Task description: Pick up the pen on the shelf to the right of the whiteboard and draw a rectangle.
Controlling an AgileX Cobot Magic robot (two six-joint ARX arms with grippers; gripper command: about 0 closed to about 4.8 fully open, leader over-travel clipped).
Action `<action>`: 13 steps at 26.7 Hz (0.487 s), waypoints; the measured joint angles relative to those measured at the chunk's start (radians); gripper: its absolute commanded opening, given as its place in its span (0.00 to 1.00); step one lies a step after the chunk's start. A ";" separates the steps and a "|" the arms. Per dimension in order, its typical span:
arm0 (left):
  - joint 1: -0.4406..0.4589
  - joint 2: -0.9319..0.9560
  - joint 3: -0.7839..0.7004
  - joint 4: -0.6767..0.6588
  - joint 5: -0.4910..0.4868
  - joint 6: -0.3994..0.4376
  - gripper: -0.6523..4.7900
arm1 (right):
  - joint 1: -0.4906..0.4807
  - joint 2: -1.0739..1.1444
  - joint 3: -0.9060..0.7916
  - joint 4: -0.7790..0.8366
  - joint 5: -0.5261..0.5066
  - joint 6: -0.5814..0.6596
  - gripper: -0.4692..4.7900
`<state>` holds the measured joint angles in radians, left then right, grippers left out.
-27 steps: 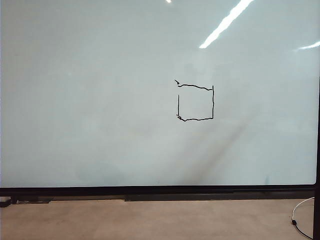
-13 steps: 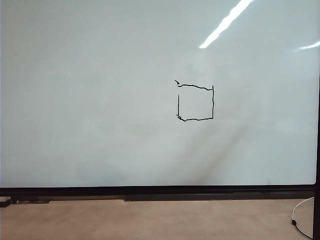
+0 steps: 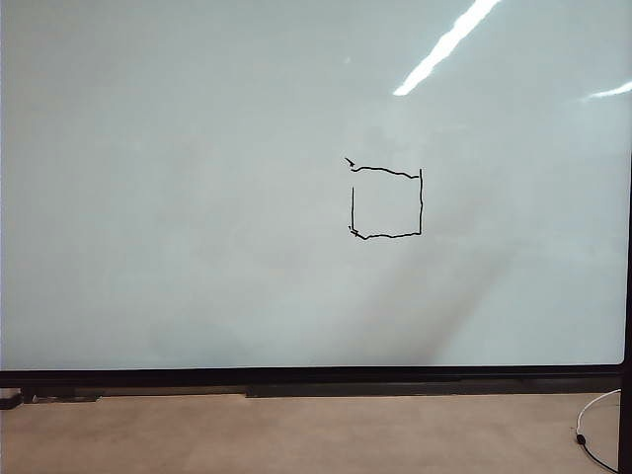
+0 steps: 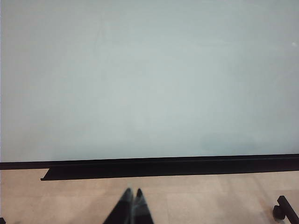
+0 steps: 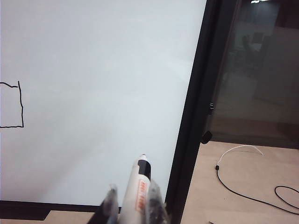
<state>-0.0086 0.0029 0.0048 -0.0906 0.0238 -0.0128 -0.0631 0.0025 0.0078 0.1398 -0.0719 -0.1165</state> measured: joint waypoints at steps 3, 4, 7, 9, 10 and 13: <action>0.000 0.000 0.000 0.000 0.000 0.000 0.11 | 0.000 0.000 0.000 -0.006 0.000 0.000 0.08; 0.000 0.000 0.000 0.000 0.000 0.000 0.11 | 0.000 0.000 0.000 -0.026 0.000 0.000 0.08; 0.000 0.000 0.000 0.000 0.000 0.000 0.11 | 0.000 0.000 0.000 -0.089 0.000 0.000 0.08; 0.000 0.000 0.000 0.000 0.000 0.000 0.11 | 0.000 0.000 0.000 -0.120 0.000 0.000 0.08; 0.000 0.000 0.000 0.000 0.000 0.000 0.11 | 0.000 0.000 0.000 -0.129 0.000 0.000 0.08; 0.000 0.000 0.000 0.000 0.000 0.000 0.11 | 0.000 0.000 0.000 -0.135 0.000 0.000 0.08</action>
<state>-0.0086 0.0029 0.0048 -0.0906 0.0238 -0.0128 -0.0631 0.0025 0.0078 0.0051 -0.0719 -0.1165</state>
